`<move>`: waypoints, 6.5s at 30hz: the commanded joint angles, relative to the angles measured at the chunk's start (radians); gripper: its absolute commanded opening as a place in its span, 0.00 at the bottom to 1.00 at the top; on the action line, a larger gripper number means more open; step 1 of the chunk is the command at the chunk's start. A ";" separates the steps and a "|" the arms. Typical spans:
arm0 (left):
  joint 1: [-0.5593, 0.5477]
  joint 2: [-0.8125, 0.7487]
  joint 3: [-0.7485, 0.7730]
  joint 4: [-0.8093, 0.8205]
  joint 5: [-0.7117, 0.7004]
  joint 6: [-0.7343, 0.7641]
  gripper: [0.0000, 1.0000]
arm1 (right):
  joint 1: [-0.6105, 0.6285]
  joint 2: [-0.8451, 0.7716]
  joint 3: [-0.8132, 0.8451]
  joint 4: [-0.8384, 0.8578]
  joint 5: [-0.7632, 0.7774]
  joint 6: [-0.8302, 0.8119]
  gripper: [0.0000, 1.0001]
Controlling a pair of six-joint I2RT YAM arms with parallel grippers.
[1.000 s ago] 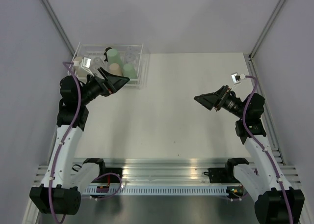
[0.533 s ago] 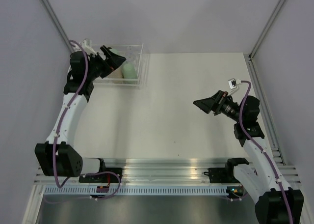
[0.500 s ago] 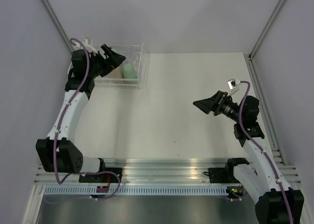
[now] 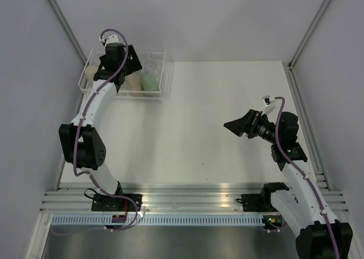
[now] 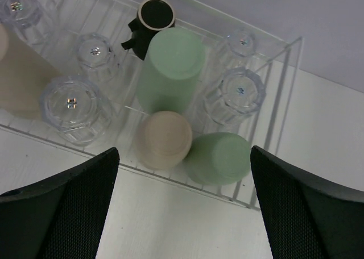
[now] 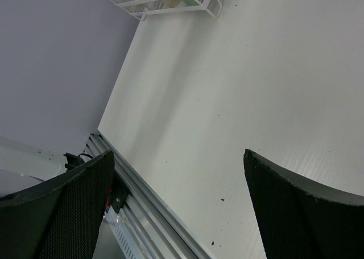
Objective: Unload the cups from the dish rack
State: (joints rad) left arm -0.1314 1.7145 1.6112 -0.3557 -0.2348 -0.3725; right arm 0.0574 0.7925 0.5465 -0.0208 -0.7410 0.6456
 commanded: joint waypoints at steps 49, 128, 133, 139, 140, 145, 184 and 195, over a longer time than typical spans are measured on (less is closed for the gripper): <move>-0.016 0.218 -0.048 0.113 -0.100 0.119 0.08 | 0.005 -0.056 -0.003 -0.176 0.057 -0.118 0.98; -0.393 -0.171 -1.361 2.014 0.882 -1.399 0.02 | 0.677 0.525 0.024 0.869 0.242 0.065 0.05; -0.398 -0.168 -1.350 2.015 0.874 -1.381 0.02 | 0.682 0.493 0.009 0.826 0.259 0.049 0.01; -0.396 -0.155 -1.335 2.015 0.870 -1.362 0.37 | 0.682 0.418 -0.016 0.728 0.295 0.003 0.01; -0.396 -0.145 -1.335 2.015 0.868 -1.362 0.47 | 0.682 0.409 -0.020 0.719 0.298 -0.001 0.01; -0.396 -0.109 -1.314 2.015 0.861 -1.364 0.79 | 0.682 0.349 -0.051 0.677 0.318 -0.014 0.01; -0.186 -0.180 -1.321 1.752 1.054 -0.981 1.00 | 0.354 0.307 0.455 -0.665 1.029 -0.231 0.01; -0.191 -0.737 -1.180 0.613 0.916 -0.335 1.00 | -0.039 0.788 0.892 -0.696 0.787 -0.247 0.01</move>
State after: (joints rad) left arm -0.3218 1.0592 0.3759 0.6186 0.7567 -0.9722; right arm 0.0349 1.4883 1.3235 -0.6876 0.1268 0.3962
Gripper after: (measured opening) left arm 0.994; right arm 0.029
